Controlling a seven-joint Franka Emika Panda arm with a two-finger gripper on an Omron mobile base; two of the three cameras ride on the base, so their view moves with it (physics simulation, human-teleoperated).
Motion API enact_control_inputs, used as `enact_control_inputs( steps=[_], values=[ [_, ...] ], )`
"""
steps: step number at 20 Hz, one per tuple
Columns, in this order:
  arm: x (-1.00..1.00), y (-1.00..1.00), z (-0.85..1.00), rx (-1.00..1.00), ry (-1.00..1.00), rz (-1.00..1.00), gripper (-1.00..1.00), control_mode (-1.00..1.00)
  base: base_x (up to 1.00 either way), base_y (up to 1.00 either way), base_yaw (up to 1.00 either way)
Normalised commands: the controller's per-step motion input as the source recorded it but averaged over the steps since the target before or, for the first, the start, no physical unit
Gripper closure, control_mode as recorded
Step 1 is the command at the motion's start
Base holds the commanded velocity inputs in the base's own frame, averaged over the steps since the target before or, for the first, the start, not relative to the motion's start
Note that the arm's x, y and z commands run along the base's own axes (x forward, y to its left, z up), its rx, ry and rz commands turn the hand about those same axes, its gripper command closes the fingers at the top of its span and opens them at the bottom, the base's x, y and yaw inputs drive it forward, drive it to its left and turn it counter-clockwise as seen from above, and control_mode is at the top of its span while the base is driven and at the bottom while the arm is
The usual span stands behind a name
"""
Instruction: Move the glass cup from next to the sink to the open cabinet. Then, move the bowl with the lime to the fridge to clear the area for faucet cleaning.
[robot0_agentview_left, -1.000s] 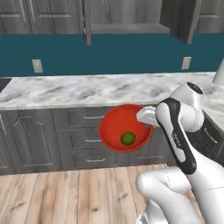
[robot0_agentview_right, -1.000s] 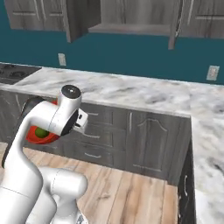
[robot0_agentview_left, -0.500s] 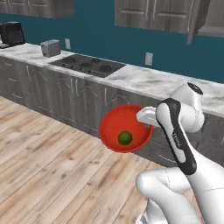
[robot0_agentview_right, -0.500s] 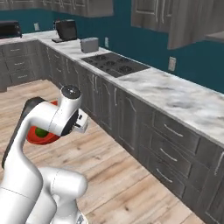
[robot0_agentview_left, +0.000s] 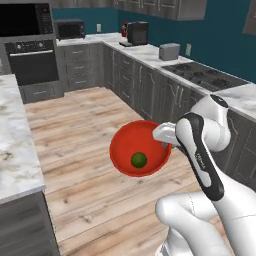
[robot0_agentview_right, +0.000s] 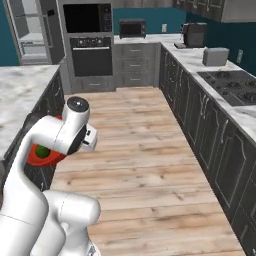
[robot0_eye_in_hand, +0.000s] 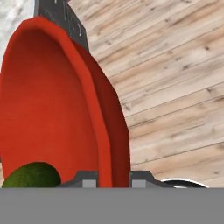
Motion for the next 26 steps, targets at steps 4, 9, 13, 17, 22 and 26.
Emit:
enact_control_inputs(
  steps=[4,9,13,17,22,26],
  values=[
    [0.00,0.00,0.00,0.00,0.00,0.00,1.00,1.00,-0.11,0.34,0.00],
    [0.00,0.00,0.00,0.00,0.00,0.00,1.00,1.00,-0.34,1.00,0.00],
    [0.00,0.00,0.00,0.00,0.00,0.00,1.00,1.00,-0.81,1.00,0.06],
    [0.00,0.00,0.00,0.00,0.00,0.00,1.00,1.00,-0.51,1.00,0.08],
    [0.00,0.00,0.00,0.00,0.00,0.00,1.00,1.00,-0.30,1.00,0.11],
    [0.00,0.00,0.00,0.00,0.00,0.00,1.00,1.00,-0.17,1.00,0.09]
  ],
)
